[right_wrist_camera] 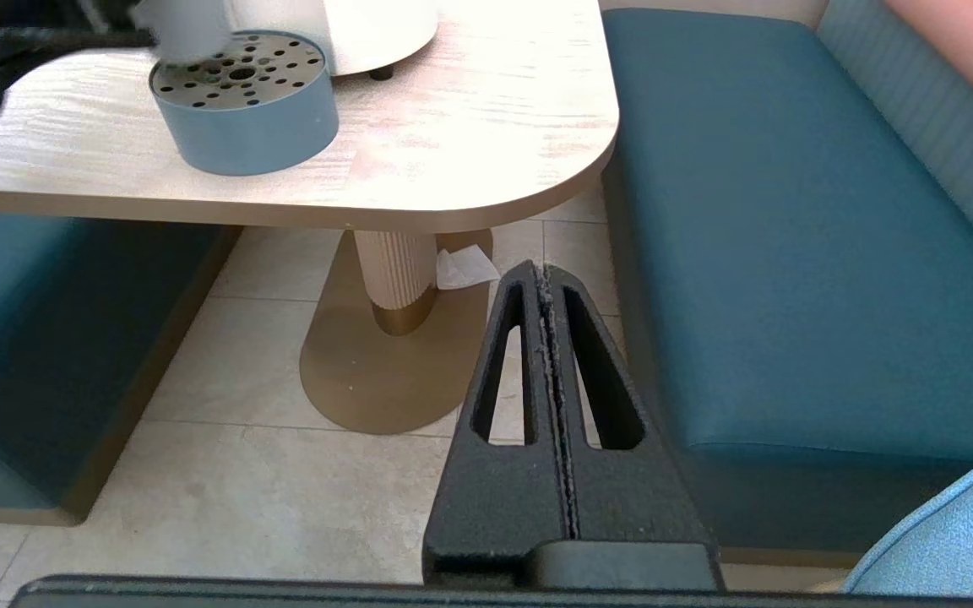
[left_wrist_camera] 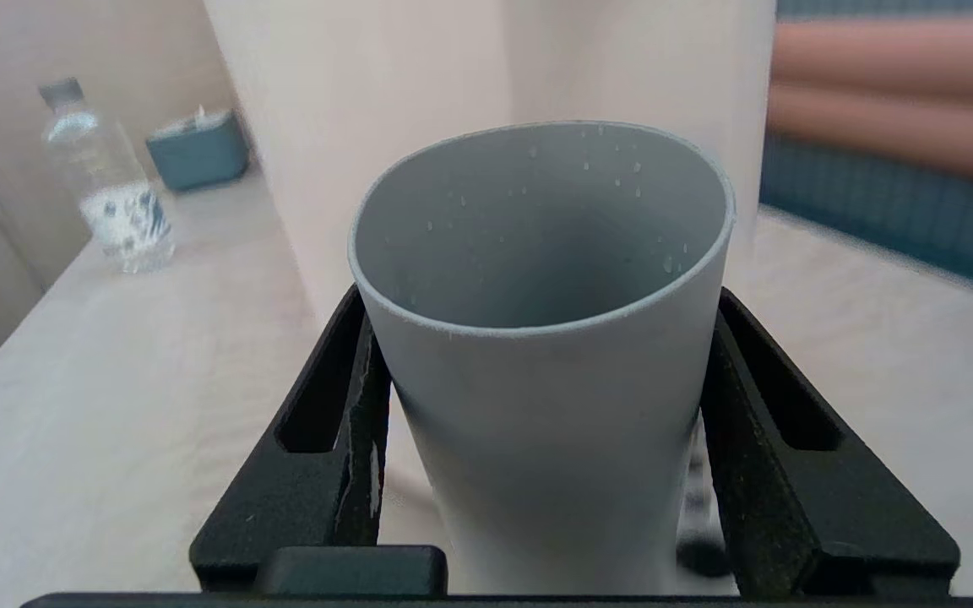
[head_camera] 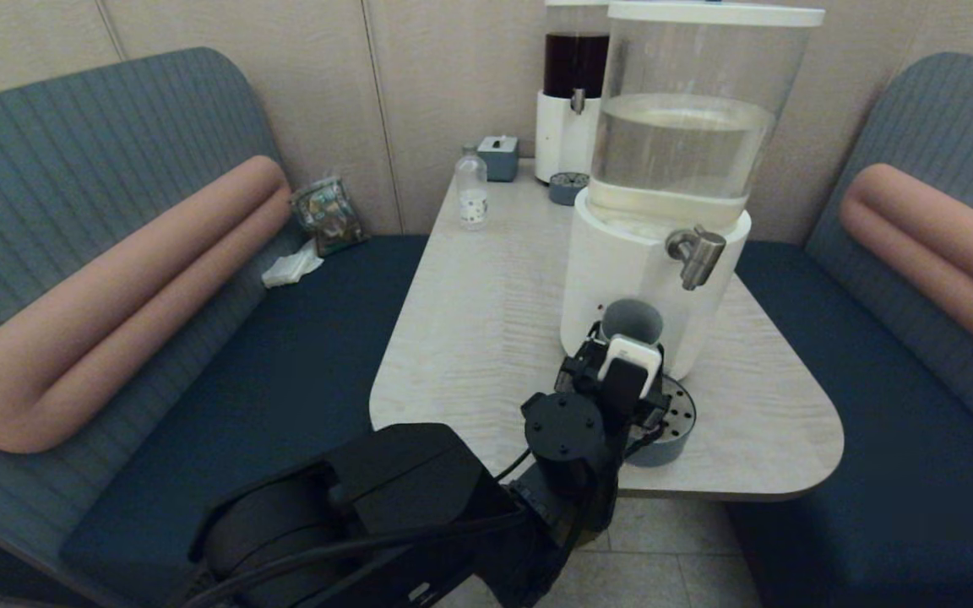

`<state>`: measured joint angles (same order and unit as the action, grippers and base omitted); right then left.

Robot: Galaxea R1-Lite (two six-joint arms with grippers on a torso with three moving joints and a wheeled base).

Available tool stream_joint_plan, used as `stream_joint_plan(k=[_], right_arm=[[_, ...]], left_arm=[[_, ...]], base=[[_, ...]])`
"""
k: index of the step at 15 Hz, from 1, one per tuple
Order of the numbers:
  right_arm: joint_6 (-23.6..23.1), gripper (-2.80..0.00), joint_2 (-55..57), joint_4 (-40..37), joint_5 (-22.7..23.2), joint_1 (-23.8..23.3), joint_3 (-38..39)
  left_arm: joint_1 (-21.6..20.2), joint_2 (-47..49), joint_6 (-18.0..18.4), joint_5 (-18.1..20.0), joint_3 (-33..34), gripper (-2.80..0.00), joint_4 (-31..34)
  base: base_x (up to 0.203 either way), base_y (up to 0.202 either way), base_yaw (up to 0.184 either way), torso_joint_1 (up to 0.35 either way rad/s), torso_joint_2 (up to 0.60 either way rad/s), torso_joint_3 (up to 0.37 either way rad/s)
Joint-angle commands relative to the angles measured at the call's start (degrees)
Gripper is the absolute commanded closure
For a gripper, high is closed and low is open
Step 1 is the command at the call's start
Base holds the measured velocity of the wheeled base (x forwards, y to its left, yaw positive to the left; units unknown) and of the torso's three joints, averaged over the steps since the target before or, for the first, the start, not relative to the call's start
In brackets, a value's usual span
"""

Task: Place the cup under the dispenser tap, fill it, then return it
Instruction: Place the cup next to the water dispenser

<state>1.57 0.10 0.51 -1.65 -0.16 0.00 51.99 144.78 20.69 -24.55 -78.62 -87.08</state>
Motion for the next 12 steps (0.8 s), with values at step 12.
stream_joint_plan(k=[12], right_arm=[[0.0, 0.0, 0.0, 0.0, 0.0, 0.0, 0.0]], left_arm=[[0.2, -17.3, -1.3, -3.7, 22.5, 0.0, -0.6]], base=[[0.0, 0.0, 0.0, 0.0, 0.0, 0.0]])
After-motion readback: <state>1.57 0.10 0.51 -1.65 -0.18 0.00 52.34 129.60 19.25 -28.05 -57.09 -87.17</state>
